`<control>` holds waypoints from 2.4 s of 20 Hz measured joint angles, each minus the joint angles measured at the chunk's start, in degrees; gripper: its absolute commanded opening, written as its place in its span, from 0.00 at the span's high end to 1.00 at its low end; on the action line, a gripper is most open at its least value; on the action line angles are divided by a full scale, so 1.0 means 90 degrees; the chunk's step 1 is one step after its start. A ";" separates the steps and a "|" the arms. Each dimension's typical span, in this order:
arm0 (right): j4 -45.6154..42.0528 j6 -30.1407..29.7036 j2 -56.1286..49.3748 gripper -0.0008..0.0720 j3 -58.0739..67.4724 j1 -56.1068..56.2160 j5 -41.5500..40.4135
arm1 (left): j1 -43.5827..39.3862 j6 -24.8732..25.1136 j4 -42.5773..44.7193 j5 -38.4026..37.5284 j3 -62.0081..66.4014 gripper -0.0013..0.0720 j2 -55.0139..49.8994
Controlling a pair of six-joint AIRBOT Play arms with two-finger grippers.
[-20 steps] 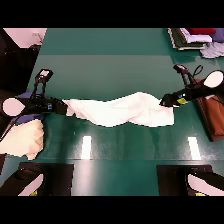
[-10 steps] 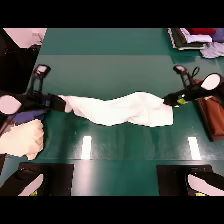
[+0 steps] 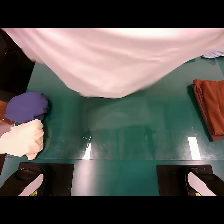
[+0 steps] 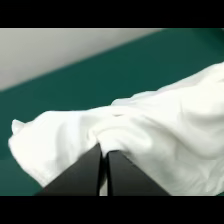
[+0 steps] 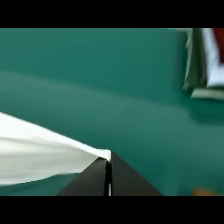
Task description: Fold the shirts.
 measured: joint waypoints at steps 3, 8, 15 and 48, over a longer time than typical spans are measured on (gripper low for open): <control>-0.0002 0.0017 0.0306 0.97 0.0869 -0.0347 0.0119 | -0.0002 0.0000 -0.0131 -0.0075 0.1241 0.94 0.0002; -0.0022 0.0029 0.0386 0.97 0.2186 -0.1005 0.0690 | -0.0002 0.0007 -0.0724 -0.0209 0.2557 0.94 0.0005; -0.0041 0.0032 -0.0296 0.97 0.1807 -0.1192 0.1525 | 0.0000 -0.0005 -0.0848 -0.1035 0.1328 0.94 -0.0192; 0.1821 -0.0311 -0.3500 0.46 -0.0561 -0.0821 0.1933 | 0.2181 -0.0134 -0.1586 -0.1146 -0.3670 0.35 -0.2358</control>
